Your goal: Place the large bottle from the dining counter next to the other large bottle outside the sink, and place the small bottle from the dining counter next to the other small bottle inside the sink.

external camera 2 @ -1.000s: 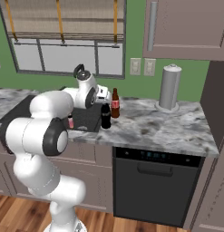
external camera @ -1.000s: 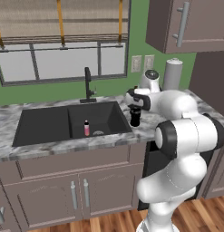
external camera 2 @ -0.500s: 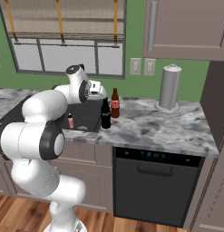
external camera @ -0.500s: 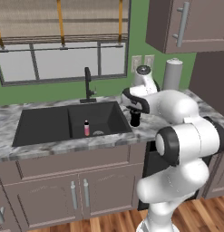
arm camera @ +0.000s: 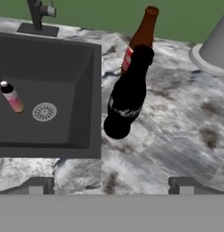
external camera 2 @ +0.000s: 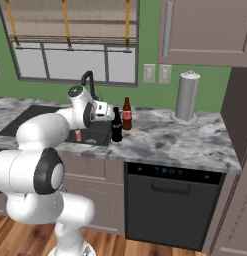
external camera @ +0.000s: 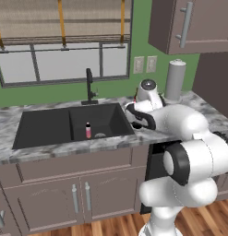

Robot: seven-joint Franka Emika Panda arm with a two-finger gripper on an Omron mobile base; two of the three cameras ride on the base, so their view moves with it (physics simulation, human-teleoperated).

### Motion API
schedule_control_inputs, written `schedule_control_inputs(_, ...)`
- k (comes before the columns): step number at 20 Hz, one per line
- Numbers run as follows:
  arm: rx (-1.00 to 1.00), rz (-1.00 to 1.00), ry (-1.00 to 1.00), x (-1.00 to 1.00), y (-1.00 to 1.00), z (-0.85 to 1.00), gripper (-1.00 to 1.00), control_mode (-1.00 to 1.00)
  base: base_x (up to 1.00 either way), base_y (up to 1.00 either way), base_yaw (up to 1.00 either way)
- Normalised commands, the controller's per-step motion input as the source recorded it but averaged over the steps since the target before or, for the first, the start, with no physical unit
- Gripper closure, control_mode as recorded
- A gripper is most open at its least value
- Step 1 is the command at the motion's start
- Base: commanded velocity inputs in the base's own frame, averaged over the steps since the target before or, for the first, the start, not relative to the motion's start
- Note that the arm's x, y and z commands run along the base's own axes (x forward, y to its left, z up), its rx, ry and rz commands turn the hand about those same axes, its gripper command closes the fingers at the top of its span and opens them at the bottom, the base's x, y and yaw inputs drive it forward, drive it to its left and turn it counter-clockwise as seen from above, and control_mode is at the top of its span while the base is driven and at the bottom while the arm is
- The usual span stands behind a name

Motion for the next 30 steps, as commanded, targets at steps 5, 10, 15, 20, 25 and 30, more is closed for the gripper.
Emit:
schedule_control_inputs(5, 0.07, 0.00, -0.04, -0.24, -0.14, -0.02, -1.00, -1.00, 0.00, 0.00, 0.00)
schedule_control_inputs(10, 0.17, 0.00, -0.03, -0.20, -0.18, 0.00, -1.00, -1.00, 0.00, 0.00, 0.00)
schedule_control_inputs(15, 0.20, 0.00, -0.02, -0.20, -0.19, 0.00, -1.00, -1.00, 0.00, 0.00, 0.00)
schedule_control_inputs(20, 0.18, 0.00, -0.01, -0.12, -0.14, 0.00, -1.00, -1.00, 0.00, 0.00, 0.00)
schedule_control_inputs(25, 0.00, 0.00, 0.00, 0.00, 0.00, 0.00, -1.00, 1.00, -0.01, -0.06, 0.00)
schedule_control_inputs(30, 0.00, 0.00, 0.00, 0.00, 0.00, 0.00, -1.00, 1.00, -0.01, 0.00, 0.00)
